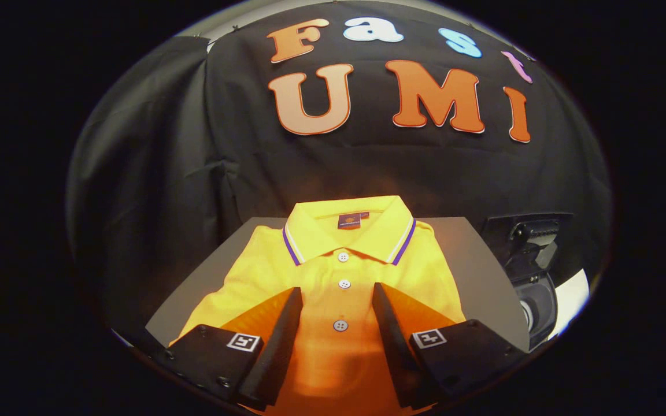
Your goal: Put the clothes into the washing machine and then close the washing machine lid.
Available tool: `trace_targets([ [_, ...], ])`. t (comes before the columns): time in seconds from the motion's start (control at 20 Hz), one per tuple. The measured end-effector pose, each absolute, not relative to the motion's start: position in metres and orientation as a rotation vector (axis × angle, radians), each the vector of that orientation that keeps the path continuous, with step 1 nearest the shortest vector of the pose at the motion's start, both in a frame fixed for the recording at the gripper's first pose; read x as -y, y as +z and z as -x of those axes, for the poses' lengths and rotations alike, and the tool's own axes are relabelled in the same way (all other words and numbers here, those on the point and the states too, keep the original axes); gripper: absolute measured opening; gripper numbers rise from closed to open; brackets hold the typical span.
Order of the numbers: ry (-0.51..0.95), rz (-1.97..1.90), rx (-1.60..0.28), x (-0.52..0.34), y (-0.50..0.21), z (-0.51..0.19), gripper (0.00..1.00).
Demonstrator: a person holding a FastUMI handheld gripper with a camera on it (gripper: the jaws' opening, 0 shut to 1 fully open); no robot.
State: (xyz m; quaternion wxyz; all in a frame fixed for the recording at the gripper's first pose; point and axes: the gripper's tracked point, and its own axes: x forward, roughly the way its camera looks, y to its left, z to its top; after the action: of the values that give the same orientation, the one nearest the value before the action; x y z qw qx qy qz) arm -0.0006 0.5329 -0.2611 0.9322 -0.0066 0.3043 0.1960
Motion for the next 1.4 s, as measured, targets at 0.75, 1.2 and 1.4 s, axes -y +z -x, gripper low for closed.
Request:
trace_targets([
  [0.75,0.595,-0.127,-0.486,-0.536,-0.227,0.013,0.08],
  [1.2,0.609,-0.142,-0.279,-0.508,-0.141,0.015,0.08],
  [1.4,0.586,-0.139,-0.22,-0.48,-0.104,0.014,0.08],
])
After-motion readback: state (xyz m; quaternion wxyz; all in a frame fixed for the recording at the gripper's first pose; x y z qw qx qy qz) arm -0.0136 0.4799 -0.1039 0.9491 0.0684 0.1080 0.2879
